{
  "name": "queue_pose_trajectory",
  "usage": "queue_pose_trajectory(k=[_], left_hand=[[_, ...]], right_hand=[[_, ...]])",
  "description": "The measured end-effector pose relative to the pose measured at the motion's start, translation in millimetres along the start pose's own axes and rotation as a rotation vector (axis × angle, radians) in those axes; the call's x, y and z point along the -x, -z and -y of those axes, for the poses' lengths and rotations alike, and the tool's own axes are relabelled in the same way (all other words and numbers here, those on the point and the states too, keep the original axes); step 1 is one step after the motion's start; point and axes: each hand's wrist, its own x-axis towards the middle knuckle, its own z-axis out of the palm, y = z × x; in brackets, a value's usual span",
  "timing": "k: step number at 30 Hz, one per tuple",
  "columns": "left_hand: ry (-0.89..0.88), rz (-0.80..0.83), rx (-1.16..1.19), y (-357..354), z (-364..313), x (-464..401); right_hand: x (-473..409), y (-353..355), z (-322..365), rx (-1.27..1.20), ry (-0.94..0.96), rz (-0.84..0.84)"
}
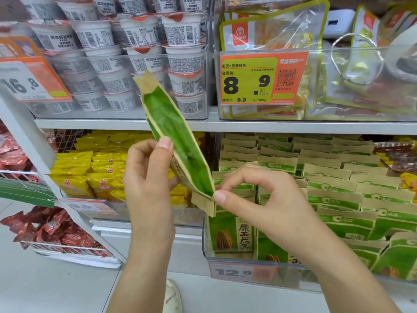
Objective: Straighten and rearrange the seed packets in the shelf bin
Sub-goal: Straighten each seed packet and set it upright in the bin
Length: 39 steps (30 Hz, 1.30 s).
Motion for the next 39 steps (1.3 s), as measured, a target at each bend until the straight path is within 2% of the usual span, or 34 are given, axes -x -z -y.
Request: queue_pose_trajectory(k=[8, 14, 18, 23, 28, 30, 33, 35, 39], left_hand=[[0.047, -0.001, 0.044, 0.2, 1.0, -0.3], [0.143, 0.076, 0.121, -0.5, 0.4, 0.0], [0.177, 0.129, 0.211, -3.5, -5.0, 1.9], [0.147, 0.229, 0.284, -11.5, -9.2, 15.5], [0.255, 0.183, 0.322, -13.1, -12.2, 18.5], [0.278, 0.233, 0.311, -11.2, -14.2, 16.7], [0.331, 0.393, 0.238, -7.7, -14.9, 16.1], [0.344, 0.510, 0.156, -6.5, -12.9, 16.1], [0.347, 0.639, 0.068, -7.3, -6.7, 15.1]], right_hand=[[-2.9, -8.6, -4.6, -0.033, 0.061, 0.031], [-3.6, -9.7, -9.9, -0.027, 0.160, -0.039], [-3.3, -10.6, -11.2, -0.004, 0.260, -0.157], [-1.2, -18.2, -16.5, 0.140, 0.427, -0.250], [0.1, -16.1, -8.9, 0.004, 0.330, -0.236], [-0.1, -7.4, -4.4, -0.096, 0.273, -0.345], [-2.6, 9.0, -3.8, -0.371, 0.158, -0.517], [-4.4, 16.7, -4.0, -0.522, 0.053, -0.483], [-4.3, 19.0, -2.9, -0.583, -0.067, -0.328]])
